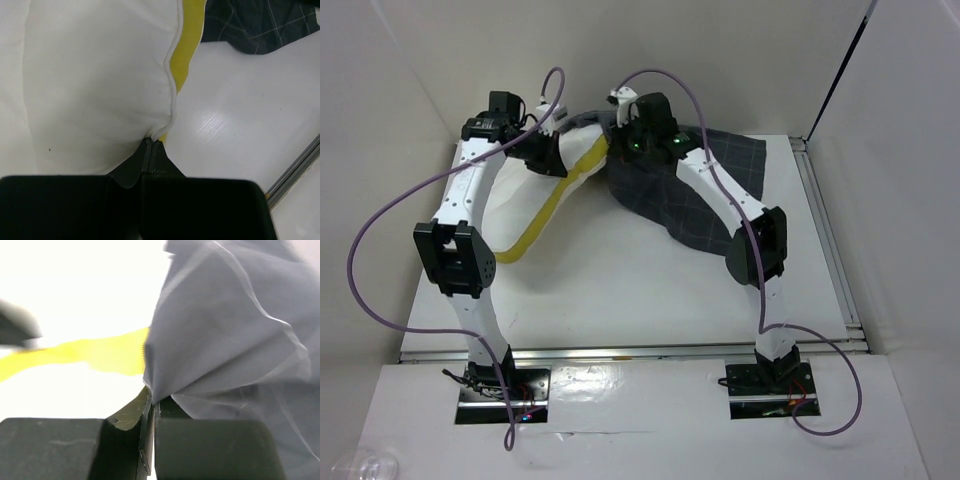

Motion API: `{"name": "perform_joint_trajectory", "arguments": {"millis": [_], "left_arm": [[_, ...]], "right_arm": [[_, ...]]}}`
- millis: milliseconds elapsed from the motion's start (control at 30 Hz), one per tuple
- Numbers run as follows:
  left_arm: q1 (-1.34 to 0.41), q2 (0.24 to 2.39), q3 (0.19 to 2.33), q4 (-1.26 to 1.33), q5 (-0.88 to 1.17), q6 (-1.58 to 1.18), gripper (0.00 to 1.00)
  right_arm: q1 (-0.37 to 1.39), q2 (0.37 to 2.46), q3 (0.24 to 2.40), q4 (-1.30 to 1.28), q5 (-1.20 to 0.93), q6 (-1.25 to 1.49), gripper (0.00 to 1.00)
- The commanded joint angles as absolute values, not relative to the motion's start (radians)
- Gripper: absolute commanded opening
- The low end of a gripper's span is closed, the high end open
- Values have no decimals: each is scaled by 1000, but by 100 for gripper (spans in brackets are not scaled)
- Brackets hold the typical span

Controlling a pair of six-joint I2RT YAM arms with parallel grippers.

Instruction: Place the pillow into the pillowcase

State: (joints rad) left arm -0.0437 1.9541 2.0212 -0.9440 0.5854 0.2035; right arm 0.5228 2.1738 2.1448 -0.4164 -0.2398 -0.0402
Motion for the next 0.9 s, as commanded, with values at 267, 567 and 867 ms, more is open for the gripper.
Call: {"name": "perform_joint_trajectory", "arguments": {"millis": [267,567,867], "left_arm": [[-67,1905,1954,-779,580,141,0],[-89,1871,1910,-768,560,161,0],[-89,1770,1671,-758,500,267,0]], "right_arm": [[709,2151,2363,-822,-707,-193,0],[667,2229,2422,-1068,-666,-238,35],[476,2057,2278,-824,-474,-132,68]]}}
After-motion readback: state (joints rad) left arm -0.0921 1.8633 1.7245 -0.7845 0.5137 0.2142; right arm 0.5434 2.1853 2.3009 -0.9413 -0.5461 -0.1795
